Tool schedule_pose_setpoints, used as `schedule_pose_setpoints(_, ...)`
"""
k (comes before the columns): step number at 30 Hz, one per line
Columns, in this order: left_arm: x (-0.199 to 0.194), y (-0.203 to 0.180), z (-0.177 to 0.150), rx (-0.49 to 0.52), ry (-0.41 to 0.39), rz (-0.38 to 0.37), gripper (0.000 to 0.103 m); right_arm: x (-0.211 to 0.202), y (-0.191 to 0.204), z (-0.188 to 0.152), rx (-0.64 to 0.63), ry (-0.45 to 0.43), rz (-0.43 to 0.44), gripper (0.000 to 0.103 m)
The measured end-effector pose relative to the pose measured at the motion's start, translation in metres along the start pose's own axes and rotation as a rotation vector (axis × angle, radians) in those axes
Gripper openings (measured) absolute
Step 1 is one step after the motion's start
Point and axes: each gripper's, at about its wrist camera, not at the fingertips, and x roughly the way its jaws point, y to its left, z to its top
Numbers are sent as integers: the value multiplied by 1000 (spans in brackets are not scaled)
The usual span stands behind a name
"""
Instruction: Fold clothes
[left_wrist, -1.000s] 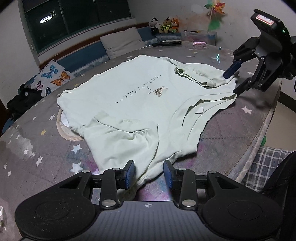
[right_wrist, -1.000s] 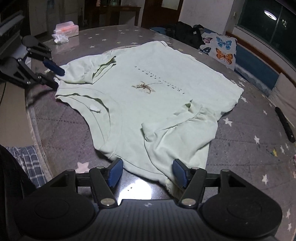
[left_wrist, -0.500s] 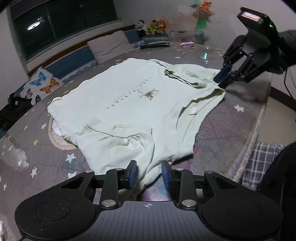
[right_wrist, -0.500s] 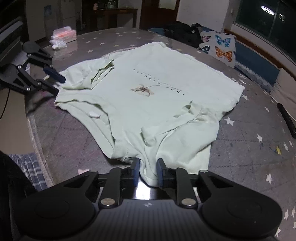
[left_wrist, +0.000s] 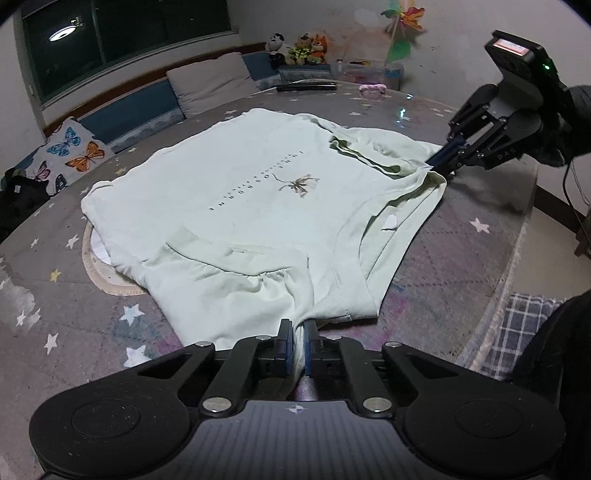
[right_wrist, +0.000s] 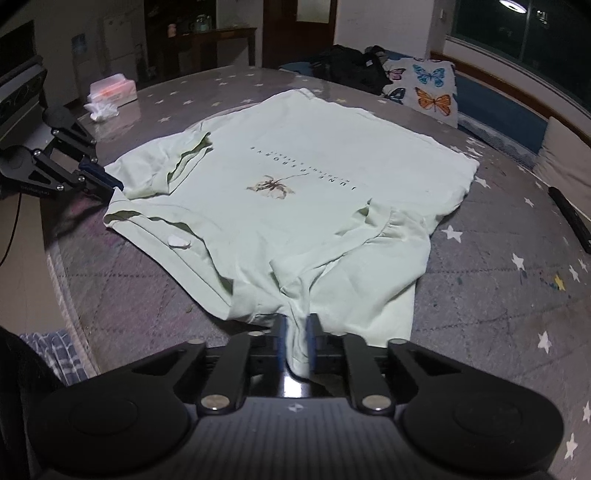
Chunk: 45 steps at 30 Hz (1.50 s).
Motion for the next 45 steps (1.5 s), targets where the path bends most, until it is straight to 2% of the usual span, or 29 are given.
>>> schedule_pose_setpoints(8, -31, -18, 1, -14, -74, 87, 5, -25, 20, -2, -26, -66, -59, 5)
schedule_pose_setpoints(16, -99, -44, 0, -1, -192, 198, 4, -90, 70, -11, -101, -139, -155, 4)
schedule_pose_setpoints(21, -109, -47, 17, 36, -252, 282, 4, -121, 82, 2, -140, -195, -213, 4)
schedule_pose_setpoints(26, -92, -17, 46, 27, -276, 344, 4, -119, 67, 32, -219, -224, -246, 4)
schedule_pose_setpoints(33, -46, 44, 93, -6, -281, 392, 4, -90, 25, 91, -266, -216, -255, 4)
schedule_pose_setpoints(39, 4, 94, 123, -53, -216, 390, 3, -44, -18, 131, -276, -185, -251, 4)
schedule_pose_setpoints(45, 62, 131, 136, -113, -130, 378, 3, 16, -58, 151, -255, -121, -222, 4)
